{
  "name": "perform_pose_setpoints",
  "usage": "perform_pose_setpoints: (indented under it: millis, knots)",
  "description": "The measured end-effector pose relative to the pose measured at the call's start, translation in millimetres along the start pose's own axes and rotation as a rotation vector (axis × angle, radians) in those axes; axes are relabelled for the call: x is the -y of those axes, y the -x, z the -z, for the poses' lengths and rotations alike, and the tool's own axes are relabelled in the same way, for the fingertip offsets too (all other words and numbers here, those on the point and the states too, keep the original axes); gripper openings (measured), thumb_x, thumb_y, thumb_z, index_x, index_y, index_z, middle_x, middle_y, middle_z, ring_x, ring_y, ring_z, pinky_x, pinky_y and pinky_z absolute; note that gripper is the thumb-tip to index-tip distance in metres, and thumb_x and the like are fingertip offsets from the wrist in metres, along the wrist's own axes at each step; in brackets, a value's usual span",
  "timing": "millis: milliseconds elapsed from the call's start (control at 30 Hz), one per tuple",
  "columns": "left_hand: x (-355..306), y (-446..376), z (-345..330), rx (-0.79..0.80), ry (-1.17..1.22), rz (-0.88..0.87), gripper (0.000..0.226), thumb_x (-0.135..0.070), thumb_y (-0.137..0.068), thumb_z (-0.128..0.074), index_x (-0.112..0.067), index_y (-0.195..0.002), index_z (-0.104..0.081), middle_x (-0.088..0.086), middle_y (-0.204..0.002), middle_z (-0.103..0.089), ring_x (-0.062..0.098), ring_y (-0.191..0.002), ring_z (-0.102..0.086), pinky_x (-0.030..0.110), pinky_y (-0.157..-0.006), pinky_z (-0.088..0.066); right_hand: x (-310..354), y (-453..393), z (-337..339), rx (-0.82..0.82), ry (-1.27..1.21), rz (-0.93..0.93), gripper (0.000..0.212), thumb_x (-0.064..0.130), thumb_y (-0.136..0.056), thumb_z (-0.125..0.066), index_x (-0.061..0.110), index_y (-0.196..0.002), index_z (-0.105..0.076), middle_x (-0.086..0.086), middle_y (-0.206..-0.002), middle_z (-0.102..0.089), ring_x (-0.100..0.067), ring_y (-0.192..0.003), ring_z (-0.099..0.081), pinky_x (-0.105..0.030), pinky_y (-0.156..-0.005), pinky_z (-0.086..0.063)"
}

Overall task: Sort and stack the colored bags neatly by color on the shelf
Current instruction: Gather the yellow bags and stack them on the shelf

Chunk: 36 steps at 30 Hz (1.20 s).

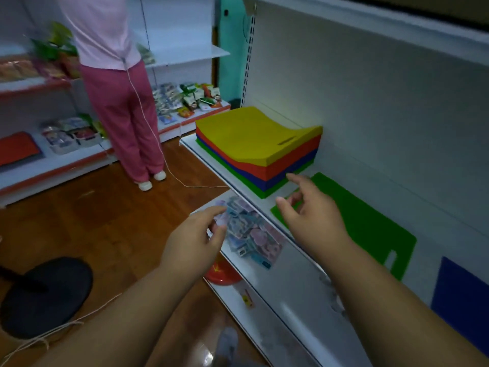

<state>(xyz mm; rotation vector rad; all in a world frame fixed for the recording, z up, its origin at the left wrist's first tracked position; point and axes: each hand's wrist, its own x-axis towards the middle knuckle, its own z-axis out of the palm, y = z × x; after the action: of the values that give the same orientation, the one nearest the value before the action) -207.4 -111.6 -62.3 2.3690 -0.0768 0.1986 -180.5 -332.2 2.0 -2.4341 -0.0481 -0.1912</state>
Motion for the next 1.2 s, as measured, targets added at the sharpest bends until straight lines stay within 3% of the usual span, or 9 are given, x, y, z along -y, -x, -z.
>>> perform_pose_setpoints:
  millis: [167,267,367,500,600,667,833,1000,1200]
  knots:
    - [25.1,-54.5,-5.3,0.065,0.005,-0.009,0.036,-0.038,-0.096,-0.055,-0.044,-0.132,-0.052,-0.020,-0.086,-0.055,-0.004,-0.078,-0.054,0.012,-0.058,-0.035,10.3,-76.1,-22.7,0.124,0.046,-0.081,0.067,0.041,-0.092,-0.061,0.047,-0.148,-0.025,0.008,-0.078,-0.059,-0.012,-0.076,-0.060,-0.038,-0.075,-0.055]
    - [40.4,-84.1,8.3,0.123,0.032,0.011,0.035,-0.037,-0.096,-0.054,-0.050,-0.128,-0.051,-0.019,-0.090,-0.060,-0.003,-0.082,-0.056,0.021,-0.061,-0.047,15.1,-105.4,-34.3,0.205,0.059,-0.157,0.071,0.047,-0.093,-0.059,0.048,-0.151,-0.019,0.003,-0.106,-0.061,-0.023,-0.108,-0.061,-0.040,-0.091,-0.051]
    - [54.2,-109.5,11.6,0.210,0.162,0.049,0.033,-0.034,-0.097,-0.055,-0.055,-0.120,-0.051,-0.010,-0.086,-0.061,0.010,-0.074,-0.060,0.041,-0.066,-0.055,21.3,-117.0,-45.0,0.233,0.142,-0.240,0.059,0.055,-0.092,-0.056,0.036,-0.146,-0.040,-0.001,-0.138,-0.056,-0.024,-0.122,-0.055,-0.040,-0.097,-0.049]
    - [74.3,-148.5,15.4,0.350,0.365,0.052,0.039,-0.036,-0.096,-0.058,-0.060,-0.125,-0.048,-0.011,-0.110,-0.061,0.019,-0.094,-0.064,0.045,-0.078,-0.056,38.6,-108.5,-51.4,0.016,0.174,-0.342,0.036,0.056,-0.093,-0.053,0.027,-0.111,-0.061,0.005,-0.097,-0.065,-0.018,-0.088,-0.063,-0.035,-0.075,-0.053]
    - [87.0,-180.6,27.0,0.420,0.447,0.046,0.053,-0.039,-0.096,-0.058,-0.053,-0.141,-0.035,0.016,-0.130,-0.057,0.027,-0.116,-0.059,0.037,-0.080,-0.054,50.8,-88.4,-60.9,-0.199,0.193,-0.360,0.017,0.041,-0.094,-0.059,0.024,-0.093,-0.062,0.004,-0.083,-0.063,-0.015,-0.071,-0.057,-0.032,-0.064,-0.048]
    - [98.3,-201.3,35.1,0.416,0.526,0.121,0.055,-0.038,-0.097,-0.056,-0.044,-0.146,-0.032,0.016,-0.115,-0.064,0.019,-0.095,-0.066,0.026,-0.065,-0.049,59.7,-74.8,-67.1,-0.350,0.214,-0.351,0.006,0.027,-0.092,-0.065,0.023,-0.096,-0.067,0.001,-0.086,-0.067,-0.019,-0.072,-0.059,-0.027,-0.063,-0.044]
    - [115.9,-212.0,34.6,0.496,0.559,0.124,0.030,-0.024,-0.096,-0.062,-0.029,-0.125,-0.061,0.012,-0.086,-0.068,0.011,-0.059,-0.059,0.031,-0.056,-0.048,84.4,-34.9,-77.1,-0.551,0.289,-0.365,0.032,0.016,-0.090,-0.067,0.020,-0.123,-0.068,-0.003,-0.118,-0.068,-0.021,-0.101,-0.064,-0.029,-0.087,-0.048]
    - [103.7,-186.8,28.4,0.622,0.508,-0.061,0.020,-0.022,-0.096,-0.061,-0.038,-0.106,-0.067,0.005,-0.111,-0.067,0.018,-0.086,-0.062,0.032,-0.070,-0.048,99.3,25.0,-69.5,-0.661,0.348,-0.498,0.034,0.017,-0.092,-0.066,0.022,-0.125,-0.066,-0.002,-0.113,-0.069,-0.011,-0.088,-0.060,-0.027,-0.079,-0.050]
    - [52.0,-139.2,13.8,0.616,0.365,-0.400,0.027,-0.021,-0.100,-0.052,-0.030,-0.123,-0.062,-0.005,-0.131,-0.058,0.019,-0.118,-0.055,0.031,-0.087,-0.043,96.4,111.9,-45.2,-0.834,0.298,-0.676,0.032,0.023,-0.092,-0.067,0.023,-0.124,-0.068,-0.002,-0.110,-0.072,-0.019,-0.097,-0.066,-0.031,-0.089,-0.051]
